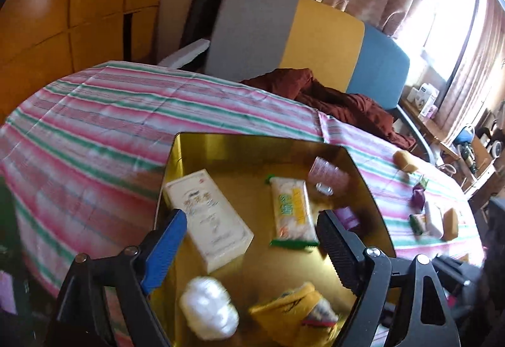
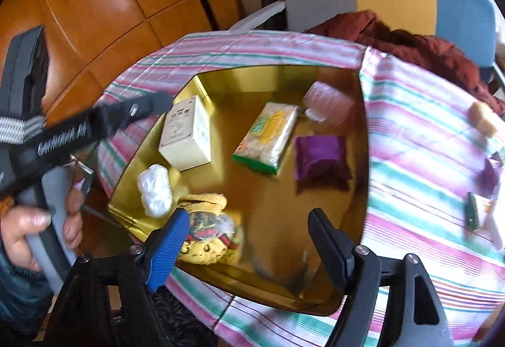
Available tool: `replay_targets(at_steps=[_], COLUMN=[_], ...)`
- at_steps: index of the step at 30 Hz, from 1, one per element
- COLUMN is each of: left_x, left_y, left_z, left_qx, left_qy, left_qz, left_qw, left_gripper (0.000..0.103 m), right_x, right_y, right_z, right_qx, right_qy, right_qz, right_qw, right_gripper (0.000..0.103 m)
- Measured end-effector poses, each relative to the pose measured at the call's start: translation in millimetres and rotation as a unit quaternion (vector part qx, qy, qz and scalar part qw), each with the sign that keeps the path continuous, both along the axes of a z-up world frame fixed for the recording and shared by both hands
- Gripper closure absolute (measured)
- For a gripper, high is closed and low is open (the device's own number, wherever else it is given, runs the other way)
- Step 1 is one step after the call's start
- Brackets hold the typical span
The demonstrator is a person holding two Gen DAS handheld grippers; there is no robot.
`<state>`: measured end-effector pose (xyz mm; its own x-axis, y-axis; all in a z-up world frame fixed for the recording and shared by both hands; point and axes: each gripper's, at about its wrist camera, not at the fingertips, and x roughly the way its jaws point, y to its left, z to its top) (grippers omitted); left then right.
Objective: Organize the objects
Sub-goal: 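Release the snack bag and yellow sock into the gold tray, then move both grippers away from the tray toward the loose items on the cloth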
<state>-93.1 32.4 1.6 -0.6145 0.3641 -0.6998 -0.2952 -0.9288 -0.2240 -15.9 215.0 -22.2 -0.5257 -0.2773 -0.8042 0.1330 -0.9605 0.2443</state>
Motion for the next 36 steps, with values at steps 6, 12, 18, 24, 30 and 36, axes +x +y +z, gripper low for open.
replay_targets(at_steps=[6,12,18,24,30,36], left_x=[19.7,33.7,41.9,48.1,51.9,53.4], left_y=[-1.7,2.5,8.6,16.7,26.3,41.5], left_z=[-1.2,2.1,3.4,6.1,10.8,13.2], left_qx=[-0.014,-0.031,-0.037,-0.050,-0.046,-0.043], left_qy=[0.010,0.025,0.026,0.035,0.040,0.041], left_qz=[0.001,-0.004,-0.012,-0.014,-0.034,-0.058], left_qw=[0.9998,0.9992,0.9989,0.9980,0.9976,0.9965], left_gripper=[0.017,0.015,0.012,0.007,0.007,0.007], right_x=[2.5,10.4,17.2,22.9,29.7,45.7], right_y=[4.0,10.3,17.8,34.0,71.3,123.5], right_z=[3.6,5.5,10.8,13.2,12.0,7.9], right_qx=[0.017,0.029,0.049,0.063,0.056,0.065], right_qy=[0.011,0.019,0.037,0.052,0.049,0.032], right_qz=[-0.023,-0.041,-0.061,-0.089,-0.136,-0.199], right_qw=[1.000,0.999,0.996,0.993,0.988,0.977], right_gripper=[0.019,0.019,0.016,0.004,0.000,0.000])
